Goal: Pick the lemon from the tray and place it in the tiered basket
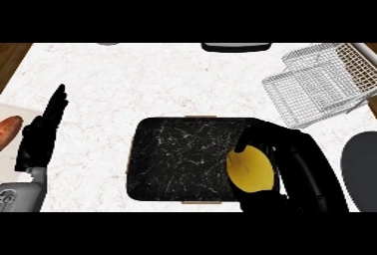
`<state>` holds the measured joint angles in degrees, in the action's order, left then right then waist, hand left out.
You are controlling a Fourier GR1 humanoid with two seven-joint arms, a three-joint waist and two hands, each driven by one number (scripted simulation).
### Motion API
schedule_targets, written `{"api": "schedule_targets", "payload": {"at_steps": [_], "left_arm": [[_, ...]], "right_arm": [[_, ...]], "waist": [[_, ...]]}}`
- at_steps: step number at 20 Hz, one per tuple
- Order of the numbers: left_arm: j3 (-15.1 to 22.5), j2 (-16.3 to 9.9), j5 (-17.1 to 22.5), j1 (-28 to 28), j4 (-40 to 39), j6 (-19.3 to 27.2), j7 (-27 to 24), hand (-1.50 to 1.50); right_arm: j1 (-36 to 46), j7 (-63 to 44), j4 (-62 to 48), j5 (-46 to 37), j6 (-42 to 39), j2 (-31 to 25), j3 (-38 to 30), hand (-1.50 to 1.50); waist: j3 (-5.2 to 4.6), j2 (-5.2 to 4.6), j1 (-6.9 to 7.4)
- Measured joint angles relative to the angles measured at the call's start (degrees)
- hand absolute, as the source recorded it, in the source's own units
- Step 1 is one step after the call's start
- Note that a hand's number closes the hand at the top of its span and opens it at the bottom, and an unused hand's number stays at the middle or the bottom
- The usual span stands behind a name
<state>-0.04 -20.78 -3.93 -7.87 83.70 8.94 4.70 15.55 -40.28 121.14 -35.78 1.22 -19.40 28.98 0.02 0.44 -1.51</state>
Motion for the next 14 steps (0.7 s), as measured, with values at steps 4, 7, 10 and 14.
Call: {"api": "schedule_targets", "payload": {"at_steps": [4, 7, 10, 14], "left_arm": [[0.62, 0.90, -0.81, -0.23, 0.73, 0.08, 0.45, 0.00], [0.78, 1.07, -1.31, 1.13, 1.29, -0.23, -0.31, 0.00], [0.72, 1.81, -1.83, 0.35, 0.52, -0.28, -0.86, 0.00], [0.10, 2.18, -2.14, -0.32, -0.31, -0.95, -1.09, 0.00]], "right_arm": [[2.85, -2.71, 6.20, 1.37, -4.00, -3.38, -7.94, 1.50], [4.72, -3.29, 7.93, 2.88, -8.02, -7.17, -13.93, 1.50], [8.39, -2.54, 5.94, 8.39, -12.59, -9.50, -20.74, 1.50], [12.88, 0.37, 0.20, 15.24, -16.02, -10.29, -27.86, 1.50]], "waist": [[-0.03, -0.17, 0.69], [-0.04, -0.24, 1.06], [-0.05, -0.35, 1.32], [-0.04, -0.42, 1.57]]}}
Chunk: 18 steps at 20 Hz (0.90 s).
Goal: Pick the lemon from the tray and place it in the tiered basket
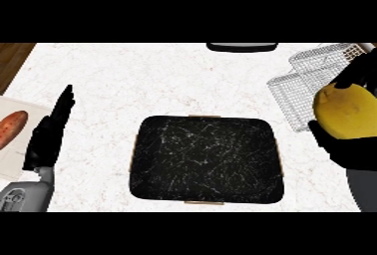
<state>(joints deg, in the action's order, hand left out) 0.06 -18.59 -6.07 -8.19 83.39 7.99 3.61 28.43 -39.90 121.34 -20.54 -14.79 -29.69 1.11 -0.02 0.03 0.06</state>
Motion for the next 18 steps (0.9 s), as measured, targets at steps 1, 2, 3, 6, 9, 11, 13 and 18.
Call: {"api": "schedule_targets", "payload": {"at_steps": [1, 2, 3, 6, 9, 11, 13, 18], "left_arm": [[-0.17, 0.01, -0.05, 0.38, 0.31, -0.18, -0.07, 0.00], [-0.24, 0.19, -0.06, 0.48, 0.05, -0.39, -0.50, 0.00], [-0.49, 0.32, -0.12, 0.13, -0.35, -0.55, -0.75, 0.00], [-0.76, 0.62, -0.45, -0.63, -1.42, -0.88, -1.16, 0.00], [-0.81, 0.71, -0.52, -1.29, -0.80, -1.22, -0.32, 0.00], [-0.84, 0.69, -0.47, -0.41, -0.52, -1.60, -0.88, 0.00], [-0.89, 1.05, -0.71, -1.05, -1.27, -1.35, -0.91, 0.00], [-1.71, 0.87, -0.71, -1.12, -1.02, -2.05, -0.70, 0.00]], "right_arm": [[0.31, 2.15, -1.87, 0.33, -0.55, -0.59, -1.23, 1.50], [1.45, 3.34, -3.91, -0.58, -0.76, -0.69, -0.82, 1.50], [2.69, 3.95, -5.50, -0.99, -1.29, -0.81, -0.90, 1.50], [4.00, 9.64, -11.41, -3.86, -1.33, -2.34, -1.43, 1.50], [4.86, 14.61, -16.98, -8.99, 0.17, -4.44, -1.18, 1.50], [6.39, 16.38, -20.81, -12.68, 1.12, -6.02, -0.89, 1.50], [6.33, 19.70, -24.47, -16.34, 2.72, -8.23, -0.87, 1.50], [9.90, 26.08, -35.63, -22.07, 6.29, -9.87, -1.54, 1.50]], "waist": [[0.00, -0.01, 0.07], [0.01, -0.04, 0.18], [0.00, -0.06, 0.21], [-0.01, -0.13, 0.33], [0.00, -0.22, 0.55], [0.01, -0.26, 0.84], [0.01, -0.35, 0.77], [0.01, -0.28, 0.83]]}}
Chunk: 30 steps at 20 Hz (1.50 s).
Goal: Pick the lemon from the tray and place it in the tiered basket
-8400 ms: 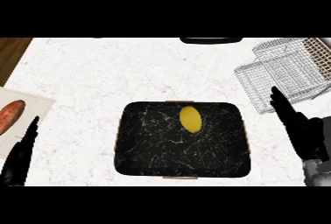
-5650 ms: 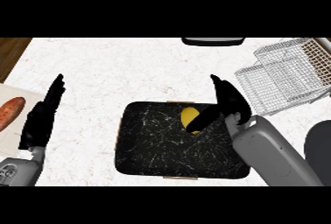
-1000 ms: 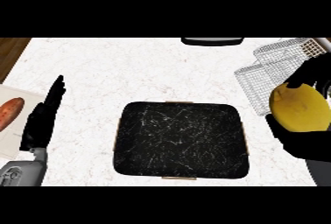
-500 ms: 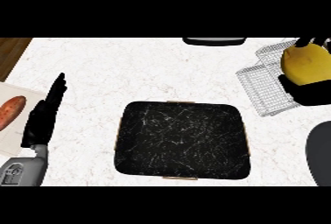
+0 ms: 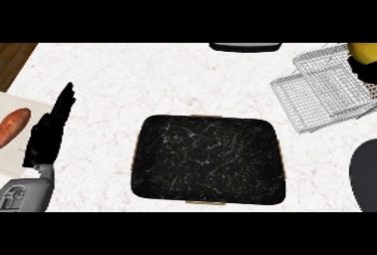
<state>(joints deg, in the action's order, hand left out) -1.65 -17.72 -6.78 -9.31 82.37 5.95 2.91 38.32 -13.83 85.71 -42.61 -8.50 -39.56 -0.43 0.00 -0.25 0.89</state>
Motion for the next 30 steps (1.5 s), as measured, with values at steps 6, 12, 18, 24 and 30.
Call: {"api": "schedule_targets", "payload": {"at_steps": [6, 12, 18, 24, 30], "left_arm": [[-0.12, 0.56, -0.80, 0.62, 1.25, -0.28, 0.58, 0.00], [-0.83, 1.11, -1.02, 0.38, -0.09, -0.70, -0.48, 0.00], [-1.69, 0.69, -1.04, -0.07, -0.67, -1.44, -0.61, 0.00], [-1.00, 1.86, -2.14, 0.02, 0.42, -0.94, 0.37, 0.00], [-0.84, 2.66, -2.75, 0.56, 1.00, -0.63, 0.57, 0.00]], "right_arm": [[2.97, 11.95, -13.34, -0.91, 1.78, -1.69, -2.35, 1.50], [5.78, 20.81, -25.36, 0.15, 1.64, -0.60, -3.88, 1.50], [6.68, 21.45, -33.68, 2.99, -2.46, 1.61, -6.20, -1.50], [8.59, 25.37, -40.81, 5.13, -2.20, 2.46, -9.26, -1.50], [10.16, 27.32, -43.63, 10.81, -2.13, 2.59, -15.22, -1.50]], "waist": [[0.02, 0.05, -0.06], [0.00, 0.01, -0.07], [0.01, 0.03, -0.06], [-0.62, 0.51, 0.19], [-0.32, 0.36, -0.02]]}}
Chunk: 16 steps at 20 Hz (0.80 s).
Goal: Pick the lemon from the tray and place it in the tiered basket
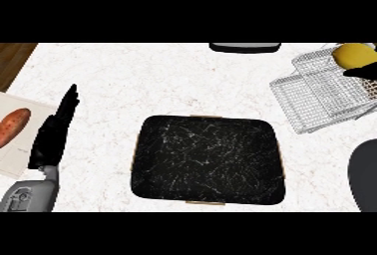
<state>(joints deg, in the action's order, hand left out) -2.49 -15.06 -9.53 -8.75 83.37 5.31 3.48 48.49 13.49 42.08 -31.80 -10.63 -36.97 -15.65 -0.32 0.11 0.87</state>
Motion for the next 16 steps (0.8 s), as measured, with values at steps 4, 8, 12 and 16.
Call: {"api": "schedule_targets", "payload": {"at_steps": [4, 8, 12, 16], "left_arm": [[-0.97, -0.61, 0.27, -0.80, -0.31, -0.70, 0.47, 0.00], [-1.14, -0.35, 0.20, -0.41, -0.13, -0.88, 0.50, 0.00], [-1.40, -0.55, -0.04, -0.52, -0.28, -1.05, 0.31, 0.00], [-1.69, -0.58, 0.19, -0.76, -0.03, -1.49, 0.38, 0.00]], "right_arm": [[0.53, -0.34, 0.15, 2.54, 1.42, -1.11, -3.37, -1.50], [1.32, -1.72, -1.66, 4.86, -0.66, -5.94, -6.89, -1.50], [0.99, -3.28, -5.76, 7.84, -6.31, -12.21, -10.70, -1.50], [-1.24, -0.62, -11.40, 9.85, -11.73, -18.53, -13.64, -1.50]], "waist": [[0.20, -0.10, -0.38], [0.28, -0.15, -0.44], [0.31, -0.21, -0.61], [0.37, -0.34, -0.44]]}}
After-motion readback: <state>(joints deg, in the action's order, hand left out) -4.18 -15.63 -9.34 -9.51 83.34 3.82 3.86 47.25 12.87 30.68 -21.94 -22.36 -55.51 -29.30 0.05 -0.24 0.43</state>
